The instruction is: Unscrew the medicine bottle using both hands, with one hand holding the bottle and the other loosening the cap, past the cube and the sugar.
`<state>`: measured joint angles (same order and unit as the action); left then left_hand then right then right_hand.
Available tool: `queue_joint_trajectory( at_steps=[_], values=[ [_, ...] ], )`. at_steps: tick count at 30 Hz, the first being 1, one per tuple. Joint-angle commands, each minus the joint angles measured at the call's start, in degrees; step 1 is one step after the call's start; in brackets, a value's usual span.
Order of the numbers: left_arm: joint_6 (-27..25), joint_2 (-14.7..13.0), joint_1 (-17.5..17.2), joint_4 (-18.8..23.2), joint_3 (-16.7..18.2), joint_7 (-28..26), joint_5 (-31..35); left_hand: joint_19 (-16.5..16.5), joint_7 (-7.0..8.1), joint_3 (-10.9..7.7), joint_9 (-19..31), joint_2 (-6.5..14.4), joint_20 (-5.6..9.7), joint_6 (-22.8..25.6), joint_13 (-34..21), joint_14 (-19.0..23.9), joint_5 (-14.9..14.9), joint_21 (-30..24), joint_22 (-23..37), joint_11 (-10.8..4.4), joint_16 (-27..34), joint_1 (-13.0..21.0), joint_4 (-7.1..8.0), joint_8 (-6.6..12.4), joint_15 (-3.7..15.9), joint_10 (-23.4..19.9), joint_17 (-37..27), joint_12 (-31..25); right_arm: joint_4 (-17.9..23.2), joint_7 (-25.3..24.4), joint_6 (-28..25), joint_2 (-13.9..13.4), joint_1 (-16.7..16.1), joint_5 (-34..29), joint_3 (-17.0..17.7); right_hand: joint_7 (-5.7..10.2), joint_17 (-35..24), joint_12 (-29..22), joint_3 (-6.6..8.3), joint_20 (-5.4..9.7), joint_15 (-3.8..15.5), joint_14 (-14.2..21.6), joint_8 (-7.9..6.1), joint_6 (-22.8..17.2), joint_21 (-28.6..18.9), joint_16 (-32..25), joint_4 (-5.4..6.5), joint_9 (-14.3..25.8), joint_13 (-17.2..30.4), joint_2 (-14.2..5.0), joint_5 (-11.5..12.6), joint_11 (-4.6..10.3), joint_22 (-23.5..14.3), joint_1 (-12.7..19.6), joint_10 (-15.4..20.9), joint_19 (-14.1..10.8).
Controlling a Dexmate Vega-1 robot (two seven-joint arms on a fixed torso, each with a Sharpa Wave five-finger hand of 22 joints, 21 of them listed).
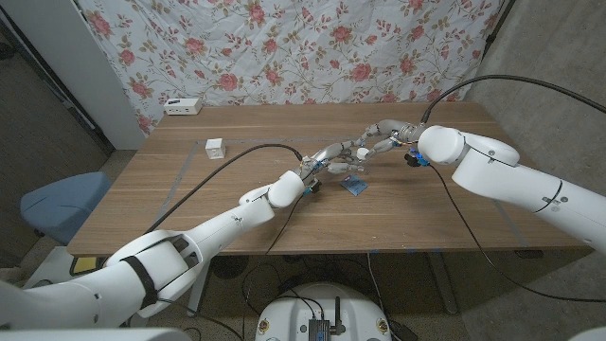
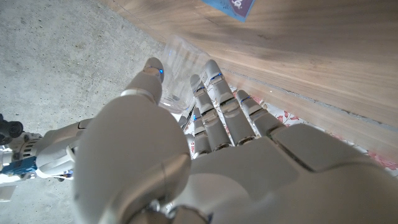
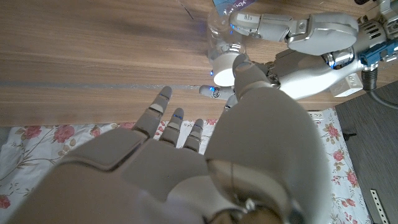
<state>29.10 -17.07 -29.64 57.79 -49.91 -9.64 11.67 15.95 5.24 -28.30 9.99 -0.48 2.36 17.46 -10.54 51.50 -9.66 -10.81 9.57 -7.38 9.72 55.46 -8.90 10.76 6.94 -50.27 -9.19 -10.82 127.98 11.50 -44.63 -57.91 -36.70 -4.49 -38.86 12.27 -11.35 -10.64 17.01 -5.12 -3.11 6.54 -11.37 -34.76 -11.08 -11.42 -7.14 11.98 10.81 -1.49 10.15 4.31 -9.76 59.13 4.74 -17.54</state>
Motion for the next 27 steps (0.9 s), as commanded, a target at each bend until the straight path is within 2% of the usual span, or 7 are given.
queue_joint_trajectory(
  at_steps=[1, 5, 14, 16, 27],
  values=[
    [0.1, -0.1, 0.0, 0.2, 0.0, -0.1, 0.2, 0.3, 0.68, -0.33, 0.1, 0.4, 6.85, -0.2, -0.3, 0.5, -0.4, 0.1, 0.0, -2.29, 0.4, 0.4, 0.08, -0.23, 5.29, -2.2, -0.2, -0.3, 1.0, 0.3, -2.3, -0.4, 0.7, -1.0, -0.8, -0.45, -0.2, -0.3, -1.01, -0.39, -0.49, 0.0, 0.39, 1.1, -0.1, -0.3, 0.50, 0.3, 0.1, 0.82, -0.2, -0.52, -0.2, -2.3, -0.1, -0.3],
    [0.1, 0.0, 0.1, 0.2, 0.0, -0.3, 0.3, 0.3, 0.70, -0.32, 0.1, 0.4, 6.87, -0.3, -0.3, 0.5, -0.4, 0.1, 0.0, -2.43, 0.4, 0.4, 0.07, -0.26, 5.29, -2.3, -0.2, -0.4, 1.4, 1.4, -3.7, -0.5, 1.8, -1.7, -1.8, -0.74, -0.2, -0.3, -1.76, -1.00, -0.83, -0.2, 0.43, 1.9, 0.1, -0.2, 1.04, 0.4, 0.1, 1.33, -0.2, -0.66, -0.2, -4.1, -0.4, 0.2],
    [0.1, 0.1, 0.1, 0.2, -0.1, -0.3, 0.3, 0.3, 0.79, -0.33, 0.1, 0.5, 6.86, -0.3, -0.3, 0.6, -0.4, 0.1, 0.0, -2.44, 0.4, 0.5, 0.05, -0.25, 5.35, -2.3, -0.2, -0.4, 1.6, 2.8, -6.2, -0.2, 3.7, -3.3, -3.9, -2.70, -0.3, -0.2, -3.08, -1.59, -1.33, -0.3, 0.34, 2.9, 0.1, -0.3, 2.11, 0.5, 0.2, 1.91, -0.2, -1.48, -0.2, -7.6, -1.1, 0.6],
    [0.1, 0.1, 0.2, 0.1, -0.1, -0.3, 0.4, 0.3, 1.22, -0.26, 0.1, 0.4, 6.90, -0.8, -0.3, 0.6, -0.4, 0.1, 0.0, -2.24, 0.4, 0.6, -0.01, -0.41, 5.36, -2.4, -0.2, -0.4, 1.6, 3.1, -7.2, -0.1, 4.3, -4.1, -4.7, -3.37, -0.4, -0.3, -3.44, -1.74, -1.40, -0.3, 0.27, 3.0, 0.1, -0.3, 2.43, 0.5, 0.2, 2.04, -0.2, -1.52, -0.2, -8.5, -1.1, 0.6],
    [0.2, 0.1, 0.2, 0.1, -0.1, -0.3, 0.3, 0.4, 1.54, -0.22, 0.0, 0.4, 6.87, -4.7, -0.3, 0.8, -0.4, 0.1, 0.0, -2.11, 0.5, 0.6, 0.04, -1.34, 5.32, -2.5, -0.2, -0.4, 1.6, 3.4, -10.3, 0.9, 6.2, -7.3, -8.0, -4.19, -0.4, -0.6, -4.33, -2.27, -1.45, 0.3, -0.30, 2.1, -0.1, -0.6, 3.04, 0.6, 0.2, 2.53, 0.0, -1.90, -0.2, -10.7, -0.5, 0.3]
  ],
)
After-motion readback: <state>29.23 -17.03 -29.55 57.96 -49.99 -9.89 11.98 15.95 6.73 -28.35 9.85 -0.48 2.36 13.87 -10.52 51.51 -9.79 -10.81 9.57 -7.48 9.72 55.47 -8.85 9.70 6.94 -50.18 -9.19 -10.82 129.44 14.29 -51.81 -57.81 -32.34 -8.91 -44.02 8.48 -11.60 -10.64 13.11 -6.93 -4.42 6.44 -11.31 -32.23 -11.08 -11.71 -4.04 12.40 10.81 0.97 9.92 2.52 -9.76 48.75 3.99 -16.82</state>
